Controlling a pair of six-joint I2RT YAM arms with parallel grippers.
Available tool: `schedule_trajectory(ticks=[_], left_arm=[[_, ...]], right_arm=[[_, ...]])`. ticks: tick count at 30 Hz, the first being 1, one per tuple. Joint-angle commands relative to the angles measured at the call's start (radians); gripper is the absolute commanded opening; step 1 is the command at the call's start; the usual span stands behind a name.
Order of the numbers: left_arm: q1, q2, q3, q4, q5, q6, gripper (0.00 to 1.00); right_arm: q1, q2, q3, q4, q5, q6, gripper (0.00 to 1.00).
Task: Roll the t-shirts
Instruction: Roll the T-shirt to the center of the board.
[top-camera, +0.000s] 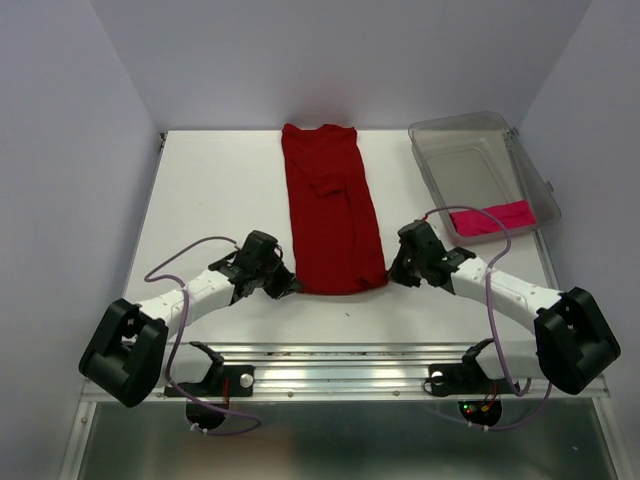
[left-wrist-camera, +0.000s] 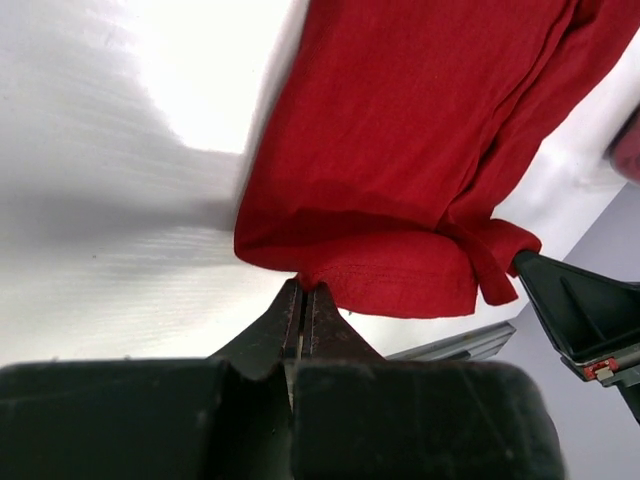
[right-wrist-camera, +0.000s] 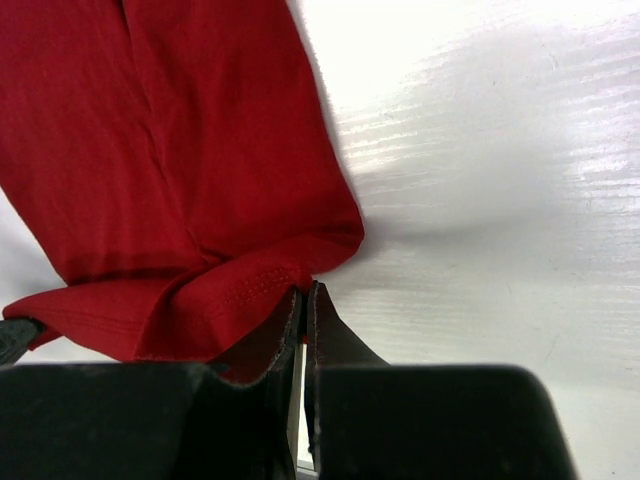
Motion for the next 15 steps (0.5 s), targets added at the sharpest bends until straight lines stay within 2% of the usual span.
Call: schedule_trajectory(ticks=[1,15], left_arm=[[0.011,0.027,0.065,0.005,-0.037,0.033,0.00],[0.048,0.083,0.105,-0.003,-0.065,0.067,0.00]], right_arm=[[0.009,0.026,0.053,0.024,0.052,-0.018,0.01],[0.009,0.102,0.102,0.055,0.075,-0.024,0.01]])
